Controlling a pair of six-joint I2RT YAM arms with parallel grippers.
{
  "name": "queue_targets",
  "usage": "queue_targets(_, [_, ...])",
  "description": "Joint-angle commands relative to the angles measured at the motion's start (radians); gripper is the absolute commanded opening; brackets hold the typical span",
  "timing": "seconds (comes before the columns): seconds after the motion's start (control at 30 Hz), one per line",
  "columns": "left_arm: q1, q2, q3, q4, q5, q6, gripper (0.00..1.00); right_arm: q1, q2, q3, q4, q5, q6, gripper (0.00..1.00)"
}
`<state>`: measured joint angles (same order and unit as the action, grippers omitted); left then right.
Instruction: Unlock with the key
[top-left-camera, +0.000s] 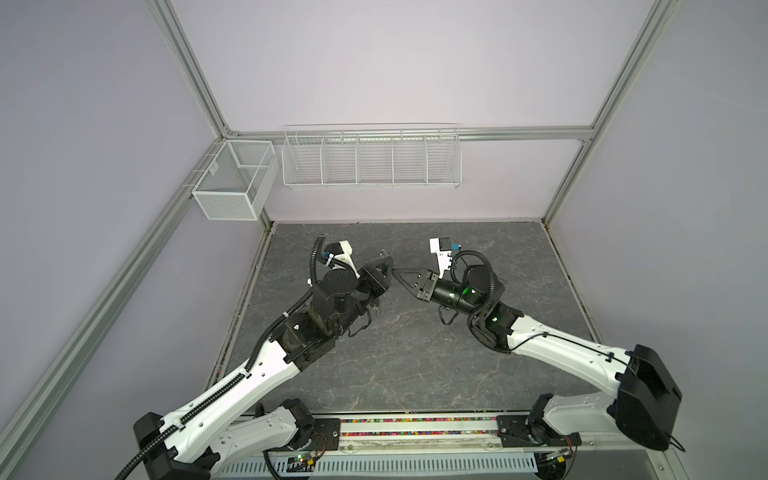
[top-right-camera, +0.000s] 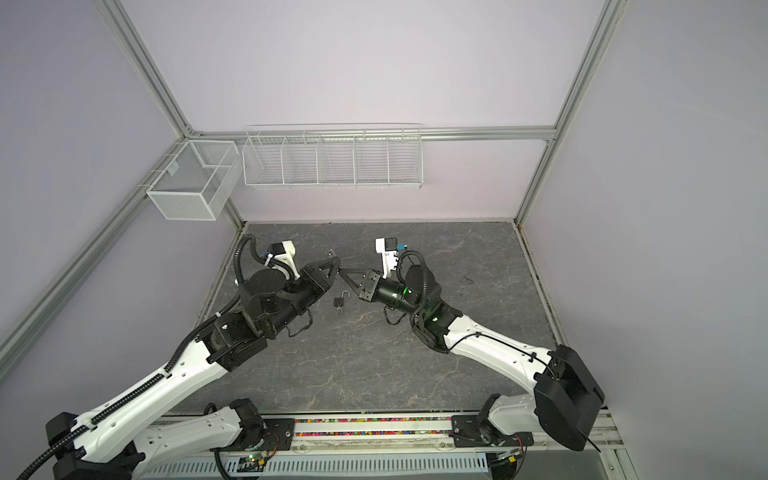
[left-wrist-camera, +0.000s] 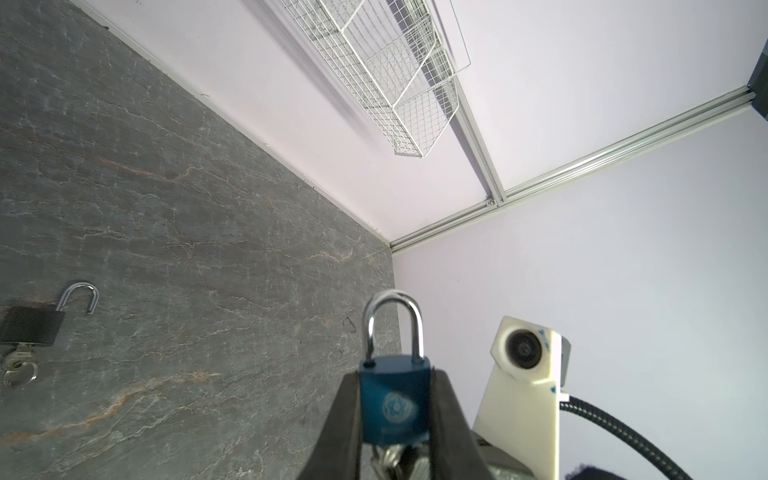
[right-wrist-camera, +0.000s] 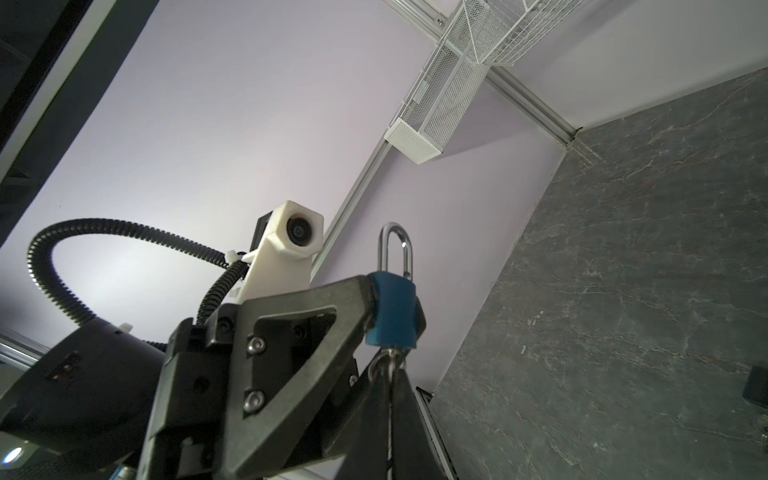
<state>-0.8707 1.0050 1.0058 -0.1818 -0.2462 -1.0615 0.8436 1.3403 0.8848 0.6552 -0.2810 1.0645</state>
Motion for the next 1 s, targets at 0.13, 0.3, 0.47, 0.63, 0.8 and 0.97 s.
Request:
queue_targets(0.13, [-0.019,0.024,-0.014,-0.054,0.099,0.017,0.00,0.007,-0.034,-0.031,0.111,0.003,0.036,0.07])
queue_targets(0.3, [-0.017,0.040,0.074,-0.216,-0.009,0.144,0.00,0.013,-0.108,-0.012,-0.177,0.041,-0.166,0.13])
queue_targets(0.47, [-0.017,0.041,0.118,-0.352,-0.107,0.280,0.00,0.016,-0.206,0.034,-0.474,0.142,-0.360,0.34])
queue_targets(0.63, [-0.017,0.025,0.051,-0.347,-0.077,0.447,0.00,-0.003,-0.240,0.126,-0.790,0.179,-0.517,0.57])
queue_targets(0.8, [-0.019,-0.031,-0.080,-0.262,-0.024,0.593,0.00,-0.043,-0.157,0.254,-1.046,0.102,-0.607,0.69])
queue_targets(0.97, [-0.053,-0.041,-0.164,-0.166,0.008,0.707,0.00,-0.047,-0.072,0.331,-1.159,0.079,-0.664,0.76])
